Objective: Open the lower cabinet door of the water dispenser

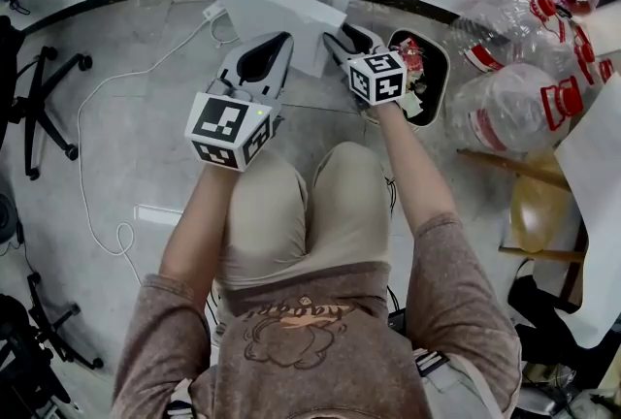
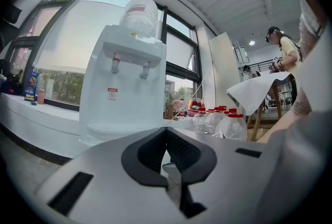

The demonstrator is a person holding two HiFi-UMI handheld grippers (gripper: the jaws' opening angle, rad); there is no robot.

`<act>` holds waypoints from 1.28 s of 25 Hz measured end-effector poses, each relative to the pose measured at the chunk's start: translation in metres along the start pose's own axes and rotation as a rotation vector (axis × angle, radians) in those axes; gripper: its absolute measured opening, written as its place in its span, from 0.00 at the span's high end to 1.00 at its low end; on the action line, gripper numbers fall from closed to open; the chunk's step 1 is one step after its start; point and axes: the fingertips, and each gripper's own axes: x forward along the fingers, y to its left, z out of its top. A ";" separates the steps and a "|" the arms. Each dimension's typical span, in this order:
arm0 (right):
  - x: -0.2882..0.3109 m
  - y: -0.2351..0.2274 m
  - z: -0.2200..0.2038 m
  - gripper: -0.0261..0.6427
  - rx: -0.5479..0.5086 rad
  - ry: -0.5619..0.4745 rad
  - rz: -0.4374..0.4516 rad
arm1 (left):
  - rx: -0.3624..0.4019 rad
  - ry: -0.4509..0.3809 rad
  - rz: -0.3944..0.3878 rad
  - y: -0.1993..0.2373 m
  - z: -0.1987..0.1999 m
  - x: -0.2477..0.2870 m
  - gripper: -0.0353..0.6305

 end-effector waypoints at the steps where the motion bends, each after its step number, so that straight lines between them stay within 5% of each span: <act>1: -0.002 0.004 -0.001 0.67 -0.004 0.003 0.012 | -0.004 0.000 0.001 -0.001 0.000 0.001 0.93; 20: -0.028 0.090 -0.015 0.73 -0.082 0.026 0.219 | -0.015 0.005 0.041 0.008 0.000 -0.008 0.93; 28: -0.033 0.133 -0.009 0.95 -0.120 0.014 0.338 | -0.028 -0.004 0.079 0.023 0.001 -0.021 0.93; 32: -0.031 0.153 -0.009 0.95 -0.139 0.017 0.397 | -0.029 -0.012 0.095 0.027 0.001 -0.026 0.93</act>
